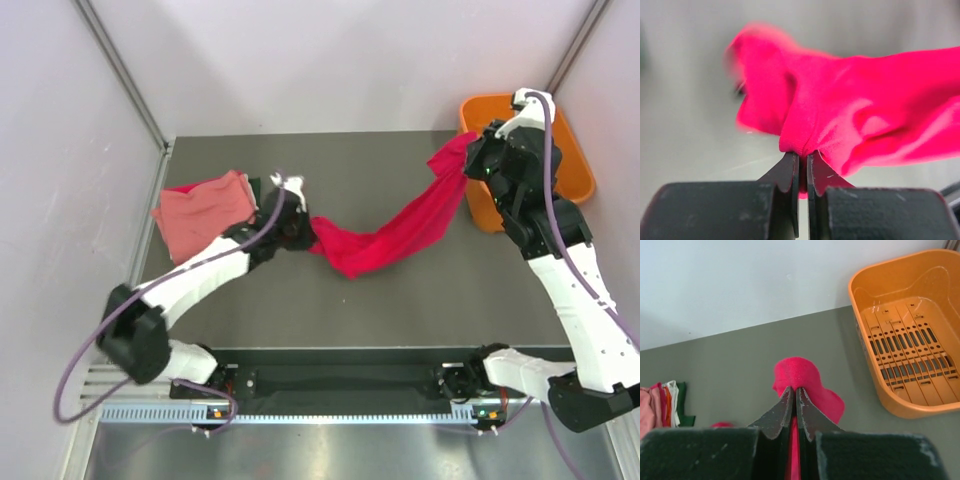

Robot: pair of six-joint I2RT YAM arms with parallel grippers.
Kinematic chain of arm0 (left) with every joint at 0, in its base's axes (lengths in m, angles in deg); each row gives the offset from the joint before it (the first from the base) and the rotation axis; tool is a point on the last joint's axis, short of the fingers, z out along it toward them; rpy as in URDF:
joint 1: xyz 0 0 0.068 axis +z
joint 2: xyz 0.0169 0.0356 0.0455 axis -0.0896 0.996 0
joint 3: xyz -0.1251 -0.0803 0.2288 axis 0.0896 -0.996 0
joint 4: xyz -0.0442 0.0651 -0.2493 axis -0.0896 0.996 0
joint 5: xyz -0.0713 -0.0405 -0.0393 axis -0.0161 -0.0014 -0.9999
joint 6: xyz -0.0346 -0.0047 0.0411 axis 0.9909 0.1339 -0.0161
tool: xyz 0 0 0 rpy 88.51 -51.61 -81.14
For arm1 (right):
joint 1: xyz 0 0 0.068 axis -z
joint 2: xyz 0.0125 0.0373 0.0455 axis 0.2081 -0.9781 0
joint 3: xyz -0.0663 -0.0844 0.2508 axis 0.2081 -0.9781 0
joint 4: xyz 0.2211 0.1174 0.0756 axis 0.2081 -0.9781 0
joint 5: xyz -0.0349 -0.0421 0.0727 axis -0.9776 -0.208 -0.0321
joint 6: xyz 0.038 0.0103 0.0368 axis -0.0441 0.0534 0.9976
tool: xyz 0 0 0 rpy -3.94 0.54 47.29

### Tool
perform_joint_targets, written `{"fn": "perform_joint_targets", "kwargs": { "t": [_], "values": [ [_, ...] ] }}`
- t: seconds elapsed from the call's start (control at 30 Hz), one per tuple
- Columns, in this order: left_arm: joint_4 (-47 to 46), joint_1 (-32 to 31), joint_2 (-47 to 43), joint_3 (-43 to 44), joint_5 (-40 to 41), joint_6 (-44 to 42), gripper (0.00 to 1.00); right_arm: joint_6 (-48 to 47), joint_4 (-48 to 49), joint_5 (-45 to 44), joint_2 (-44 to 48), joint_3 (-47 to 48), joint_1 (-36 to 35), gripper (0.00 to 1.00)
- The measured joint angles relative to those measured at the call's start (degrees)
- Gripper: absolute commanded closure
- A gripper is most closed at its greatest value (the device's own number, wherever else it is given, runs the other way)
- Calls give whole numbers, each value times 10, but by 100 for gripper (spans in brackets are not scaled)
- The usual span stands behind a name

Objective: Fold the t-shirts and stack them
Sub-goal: Flatten the tshirt out

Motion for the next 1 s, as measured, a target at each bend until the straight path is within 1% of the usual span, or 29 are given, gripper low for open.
{"fn": "perform_joint_targets", "kwargs": {
  "t": [0.1,0.2,0.4,0.53,0.67,0.8,0.93,1.0],
  "values": [
    [62,7,-96,27,49,-11,100,4,-8,9,16,-1,0,100],
    [131,2,-163,75,87,-18,100,9,-14,24,65,-24,1,100],
    [249,0,-238,168,151,-27,100,35,-40,77,189,-86,1,100],
    [304,0,-258,213,184,-31,100,56,-49,119,236,-112,1,100],
    [344,0,-263,254,206,-34,100,71,-65,149,249,-121,1,100],
    [361,0,-272,265,214,-38,100,84,-70,173,277,-141,1,100],
    [379,0,-280,287,241,-54,100,82,-72,160,306,-140,1,100],
    [389,0,-270,343,259,-73,100,72,-69,144,302,-117,1,100]
  ]
}}
